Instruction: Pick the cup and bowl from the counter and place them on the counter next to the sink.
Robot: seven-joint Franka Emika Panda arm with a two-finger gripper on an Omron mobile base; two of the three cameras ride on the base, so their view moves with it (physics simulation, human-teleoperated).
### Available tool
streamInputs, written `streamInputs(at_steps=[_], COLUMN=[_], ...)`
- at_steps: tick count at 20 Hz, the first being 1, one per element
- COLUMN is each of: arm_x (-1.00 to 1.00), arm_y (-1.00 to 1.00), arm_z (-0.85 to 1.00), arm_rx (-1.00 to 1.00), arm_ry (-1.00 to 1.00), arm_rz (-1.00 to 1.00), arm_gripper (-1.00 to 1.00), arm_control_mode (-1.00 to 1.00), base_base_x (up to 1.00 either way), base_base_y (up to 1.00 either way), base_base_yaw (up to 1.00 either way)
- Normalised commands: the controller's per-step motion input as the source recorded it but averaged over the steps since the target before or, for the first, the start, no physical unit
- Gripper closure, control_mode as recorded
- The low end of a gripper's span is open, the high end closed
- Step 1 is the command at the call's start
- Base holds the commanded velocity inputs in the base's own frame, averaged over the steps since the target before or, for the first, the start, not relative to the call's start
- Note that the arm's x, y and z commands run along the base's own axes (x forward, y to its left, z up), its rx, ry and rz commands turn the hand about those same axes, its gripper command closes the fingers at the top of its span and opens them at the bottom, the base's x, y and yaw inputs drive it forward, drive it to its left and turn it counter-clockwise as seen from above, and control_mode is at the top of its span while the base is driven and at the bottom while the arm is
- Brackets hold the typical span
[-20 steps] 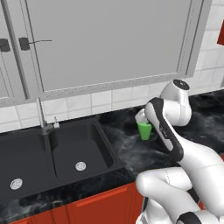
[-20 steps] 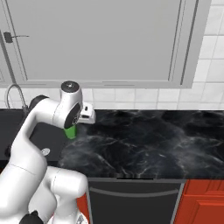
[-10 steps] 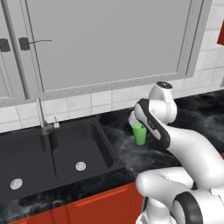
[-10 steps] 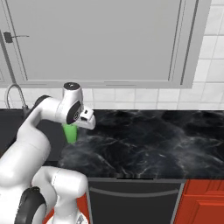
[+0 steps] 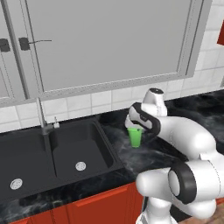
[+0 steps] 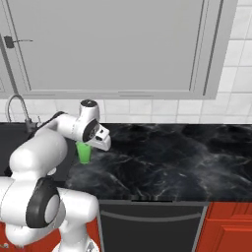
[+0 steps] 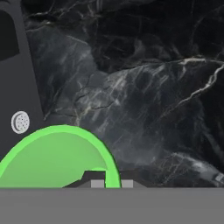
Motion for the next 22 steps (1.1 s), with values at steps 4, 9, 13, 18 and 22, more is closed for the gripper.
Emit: streamInputs(at_steps=[4,9,13,18,22], arm_x=[0.06,0.00,0.00,0.00,0.01], arm_y=[0.00,0.00,0.02,0.09,0.08], arm_z=[-0.15,-0.07,-0.12,-0.20,-0.11], arm_rx=[0.00,0.00,0.00,0.00,0.00], arm_ry=[-0.10,-0.19,-0.17,-0.09,-0.01], arm_rz=[0.00,0.00,0.00,0.00,0.00], arm_gripper=[1.00,1.00,1.00,1.00,1.00], arm_control_mode=[-1.00,-1.00,-1.00,-1.00,-1.00], base_base_x=[0.00,0.00,0.00,0.00,0.00], base_base_y=[0.00,0.00,0.00,0.00,0.00], base_base_yaw=[0.00,0.00,0.00,0.00,0.00])
